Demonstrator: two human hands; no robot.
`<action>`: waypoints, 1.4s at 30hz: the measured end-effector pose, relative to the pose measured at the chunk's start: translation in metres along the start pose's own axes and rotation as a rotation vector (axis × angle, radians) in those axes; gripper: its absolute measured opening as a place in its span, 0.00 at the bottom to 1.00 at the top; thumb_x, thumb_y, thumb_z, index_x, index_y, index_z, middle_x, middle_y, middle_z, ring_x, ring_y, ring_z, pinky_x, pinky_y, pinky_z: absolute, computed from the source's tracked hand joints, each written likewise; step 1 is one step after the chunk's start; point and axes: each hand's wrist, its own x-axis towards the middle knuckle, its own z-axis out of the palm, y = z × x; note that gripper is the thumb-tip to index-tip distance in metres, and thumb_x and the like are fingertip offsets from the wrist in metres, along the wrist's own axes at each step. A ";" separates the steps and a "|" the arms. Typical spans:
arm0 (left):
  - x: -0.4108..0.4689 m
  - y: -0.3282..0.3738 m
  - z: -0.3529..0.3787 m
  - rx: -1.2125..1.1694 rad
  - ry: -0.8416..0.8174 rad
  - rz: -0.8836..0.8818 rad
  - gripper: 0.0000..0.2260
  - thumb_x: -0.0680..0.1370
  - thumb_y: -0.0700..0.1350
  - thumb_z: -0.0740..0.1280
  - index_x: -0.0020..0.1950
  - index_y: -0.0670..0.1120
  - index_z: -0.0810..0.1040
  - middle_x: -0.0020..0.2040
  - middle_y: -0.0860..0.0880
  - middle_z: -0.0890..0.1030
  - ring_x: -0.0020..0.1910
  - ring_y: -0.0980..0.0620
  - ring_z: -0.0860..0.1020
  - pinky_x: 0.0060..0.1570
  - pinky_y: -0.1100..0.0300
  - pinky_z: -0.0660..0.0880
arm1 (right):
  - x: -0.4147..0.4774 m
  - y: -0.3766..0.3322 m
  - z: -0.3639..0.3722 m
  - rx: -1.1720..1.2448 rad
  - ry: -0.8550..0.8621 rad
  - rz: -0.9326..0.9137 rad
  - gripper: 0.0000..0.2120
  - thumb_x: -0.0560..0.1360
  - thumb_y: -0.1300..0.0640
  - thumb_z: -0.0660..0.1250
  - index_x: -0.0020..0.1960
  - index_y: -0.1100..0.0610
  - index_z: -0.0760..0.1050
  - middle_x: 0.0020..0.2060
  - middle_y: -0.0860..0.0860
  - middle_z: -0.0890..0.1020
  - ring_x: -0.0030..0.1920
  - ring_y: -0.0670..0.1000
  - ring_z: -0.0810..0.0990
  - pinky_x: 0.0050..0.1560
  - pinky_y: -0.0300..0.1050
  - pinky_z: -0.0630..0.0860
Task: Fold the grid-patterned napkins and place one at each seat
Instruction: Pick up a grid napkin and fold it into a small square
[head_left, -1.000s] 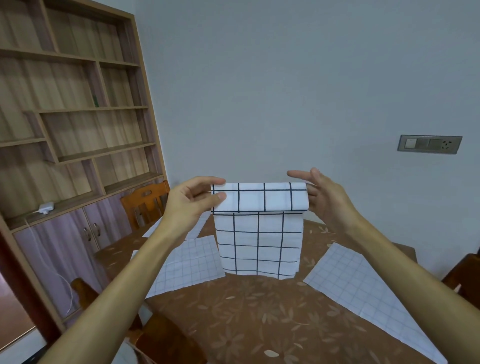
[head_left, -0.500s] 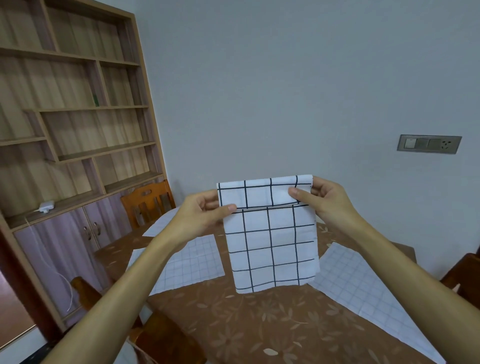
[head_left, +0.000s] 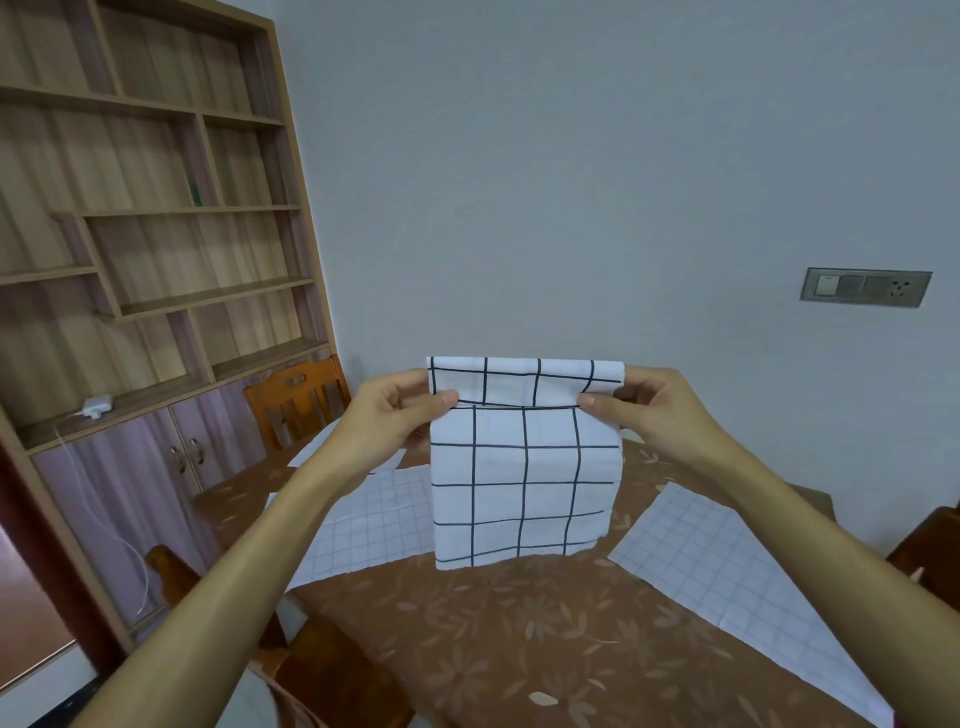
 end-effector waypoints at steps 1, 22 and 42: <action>0.000 -0.002 -0.003 -0.018 0.001 -0.022 0.09 0.81 0.42 0.66 0.59 0.46 0.83 0.51 0.42 0.86 0.52 0.39 0.84 0.55 0.40 0.81 | 0.002 0.001 -0.001 -0.017 0.017 -0.004 0.11 0.77 0.66 0.69 0.58 0.60 0.83 0.48 0.53 0.88 0.47 0.48 0.87 0.46 0.36 0.82; 0.007 -0.007 -0.001 -0.081 0.193 0.121 0.17 0.74 0.41 0.75 0.62 0.53 0.81 0.44 0.50 0.80 0.45 0.51 0.81 0.47 0.57 0.80 | 0.011 0.012 0.006 0.032 -0.084 0.142 0.16 0.77 0.54 0.71 0.64 0.54 0.78 0.54 0.54 0.87 0.54 0.54 0.86 0.57 0.49 0.81; -0.001 -0.008 0.006 -0.108 0.071 0.010 0.14 0.77 0.38 0.71 0.62 0.44 0.80 0.55 0.47 0.86 0.53 0.49 0.85 0.51 0.56 0.83 | 0.003 0.005 0.007 0.076 -0.012 0.079 0.14 0.74 0.63 0.74 0.58 0.54 0.81 0.48 0.52 0.88 0.48 0.51 0.88 0.42 0.39 0.83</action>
